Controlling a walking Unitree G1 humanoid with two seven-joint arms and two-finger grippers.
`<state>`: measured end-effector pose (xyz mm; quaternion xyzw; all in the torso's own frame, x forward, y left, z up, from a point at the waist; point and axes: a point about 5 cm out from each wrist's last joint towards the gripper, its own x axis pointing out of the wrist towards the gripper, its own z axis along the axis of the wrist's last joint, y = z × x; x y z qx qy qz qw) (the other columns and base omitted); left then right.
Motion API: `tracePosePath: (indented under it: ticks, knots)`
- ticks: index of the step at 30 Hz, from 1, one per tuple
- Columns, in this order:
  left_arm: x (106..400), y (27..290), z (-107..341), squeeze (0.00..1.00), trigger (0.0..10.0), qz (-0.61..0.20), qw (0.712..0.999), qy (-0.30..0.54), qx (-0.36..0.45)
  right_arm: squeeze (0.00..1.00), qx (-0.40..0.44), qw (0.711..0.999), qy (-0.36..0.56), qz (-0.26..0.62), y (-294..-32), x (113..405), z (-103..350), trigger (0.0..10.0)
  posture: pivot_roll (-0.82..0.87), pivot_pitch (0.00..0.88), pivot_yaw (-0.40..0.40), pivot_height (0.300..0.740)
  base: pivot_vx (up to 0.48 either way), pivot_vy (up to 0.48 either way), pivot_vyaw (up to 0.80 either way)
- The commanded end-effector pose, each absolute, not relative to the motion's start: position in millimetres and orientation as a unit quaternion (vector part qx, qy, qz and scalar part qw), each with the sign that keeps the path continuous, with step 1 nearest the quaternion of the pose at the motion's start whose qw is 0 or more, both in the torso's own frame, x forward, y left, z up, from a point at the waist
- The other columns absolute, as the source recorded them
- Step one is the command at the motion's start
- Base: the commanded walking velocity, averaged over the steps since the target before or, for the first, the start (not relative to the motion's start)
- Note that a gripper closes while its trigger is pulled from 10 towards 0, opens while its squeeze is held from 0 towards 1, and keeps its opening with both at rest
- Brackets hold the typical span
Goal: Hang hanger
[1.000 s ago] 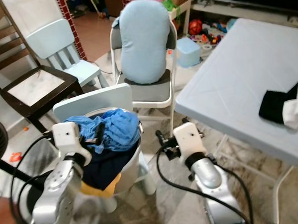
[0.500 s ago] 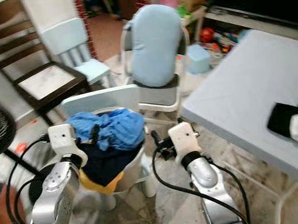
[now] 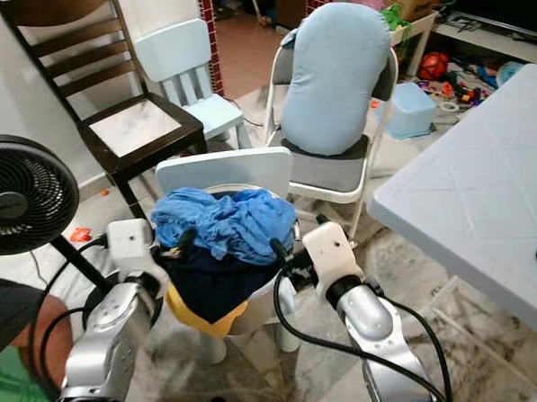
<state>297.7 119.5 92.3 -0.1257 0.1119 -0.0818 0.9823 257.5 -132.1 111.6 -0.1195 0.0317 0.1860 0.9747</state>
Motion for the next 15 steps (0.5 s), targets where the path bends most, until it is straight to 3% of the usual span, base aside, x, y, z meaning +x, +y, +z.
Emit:
tracePosePath:
  ticks: [1,10,15]
  knots:
    - [300,117,84,0.0,10.0,-0.087,0.975,0.142,-0.146,0.0,-0.12,0.975,0.027,0.186,-134,253,117,10.0,-0.11,0.127,-0.022,0.74,0.0,0.0,0.0]
    - [307,107,73,0.0,10.0,-0.054,0.967,0.162,-0.188,0.0,-0.146,0.97,0.043,0.189,-155,241,125,10.0,-0.19,0.158,-0.058,0.74,0.0,0.0,0.0]
    - [307,111,67,0.0,10.0,-0.013,0.968,0.16,-0.19,0.0,-0.172,0.962,0.095,0.19,-184,211,122,10.0,-0.23,0.179,-0.093,0.74,0.0,0.0,0.0]
